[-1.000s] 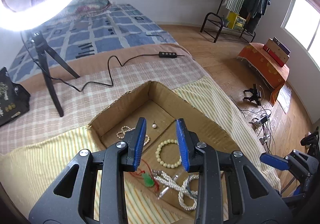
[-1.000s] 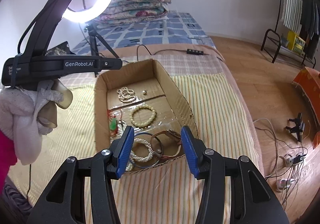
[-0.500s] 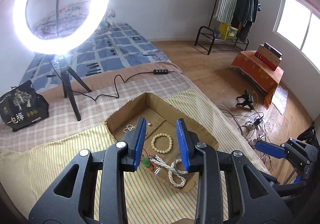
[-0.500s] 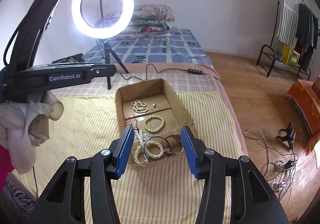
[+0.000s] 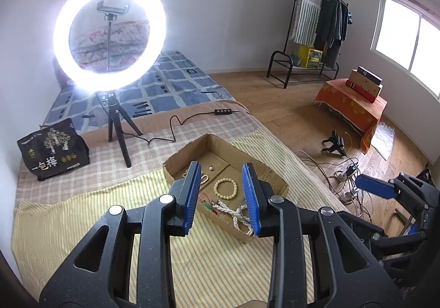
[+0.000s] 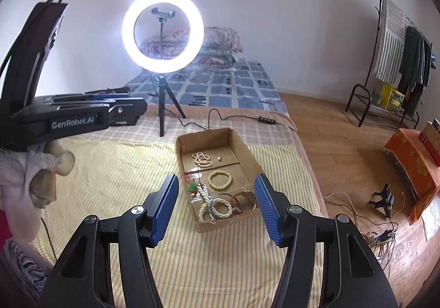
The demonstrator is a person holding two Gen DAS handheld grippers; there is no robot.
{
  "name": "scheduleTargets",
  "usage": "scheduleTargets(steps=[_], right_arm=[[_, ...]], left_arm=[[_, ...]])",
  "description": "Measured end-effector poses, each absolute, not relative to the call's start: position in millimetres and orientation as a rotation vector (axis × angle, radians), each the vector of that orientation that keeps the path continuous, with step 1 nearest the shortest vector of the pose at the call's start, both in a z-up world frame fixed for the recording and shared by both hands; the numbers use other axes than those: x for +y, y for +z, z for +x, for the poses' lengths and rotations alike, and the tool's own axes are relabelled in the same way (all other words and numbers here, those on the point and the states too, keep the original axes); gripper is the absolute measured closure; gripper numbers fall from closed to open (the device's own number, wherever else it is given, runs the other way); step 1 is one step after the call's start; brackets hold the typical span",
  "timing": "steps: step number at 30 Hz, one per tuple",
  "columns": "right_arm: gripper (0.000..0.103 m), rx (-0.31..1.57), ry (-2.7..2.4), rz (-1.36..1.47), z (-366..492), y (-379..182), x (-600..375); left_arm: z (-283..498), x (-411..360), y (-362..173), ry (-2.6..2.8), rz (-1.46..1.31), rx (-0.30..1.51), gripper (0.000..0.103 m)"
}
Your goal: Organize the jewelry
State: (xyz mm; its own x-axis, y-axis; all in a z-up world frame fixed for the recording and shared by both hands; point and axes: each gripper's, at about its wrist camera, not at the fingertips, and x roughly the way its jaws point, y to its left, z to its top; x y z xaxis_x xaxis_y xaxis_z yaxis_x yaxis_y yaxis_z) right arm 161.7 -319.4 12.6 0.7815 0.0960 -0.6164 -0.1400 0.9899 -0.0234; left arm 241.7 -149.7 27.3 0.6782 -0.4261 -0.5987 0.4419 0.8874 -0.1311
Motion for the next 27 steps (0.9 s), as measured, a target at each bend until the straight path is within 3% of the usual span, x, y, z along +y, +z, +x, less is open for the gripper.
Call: scheduleTargets(steps=[2, 4, 8, 12, 16, 21, 24, 27], right_arm=[[0.04, 0.643, 0.124, -0.067, 154.6, 15.0, -316.3], [0.04, 0.632, 0.123, -0.071, 148.3, 16.6, -312.6], [0.039, 0.612, 0.11, -0.07, 138.8, 15.9, -310.7], [0.026, 0.585, 0.069, -0.072, 131.9, 14.3, -314.4], [0.023, 0.563, 0.035, -0.058, 129.5, 13.9, -320.0], [0.021, 0.535, -0.028, -0.063, 127.8, 10.8, -326.5], [0.021, 0.519, -0.046, -0.026, 129.3, 8.6, -334.6], [0.021, 0.503, -0.077, 0.004, 132.3, 4.5, -342.3]], left_arm=[[232.6, -144.2, 29.5, -0.486, 0.03, 0.658, 0.069], [223.0, -137.2, 32.3, -0.477, 0.031, 0.643, 0.052], [202.5, -122.9, 35.7, -0.464, 0.03, 0.615, 0.048], [181.5, -113.8, 35.0, -0.444, 0.05, 0.58, 0.028], [166.2, -105.0, 31.8, -0.419, 0.056, 0.547, 0.016], [152.6, -103.1, 26.9, -0.404, 0.063, 0.511, 0.011], [147.7, -106.3, 23.7, -0.394, 0.08, 0.49, 0.0], [142.9, -108.4, 21.4, -0.381, 0.112, 0.461, 0.0]])
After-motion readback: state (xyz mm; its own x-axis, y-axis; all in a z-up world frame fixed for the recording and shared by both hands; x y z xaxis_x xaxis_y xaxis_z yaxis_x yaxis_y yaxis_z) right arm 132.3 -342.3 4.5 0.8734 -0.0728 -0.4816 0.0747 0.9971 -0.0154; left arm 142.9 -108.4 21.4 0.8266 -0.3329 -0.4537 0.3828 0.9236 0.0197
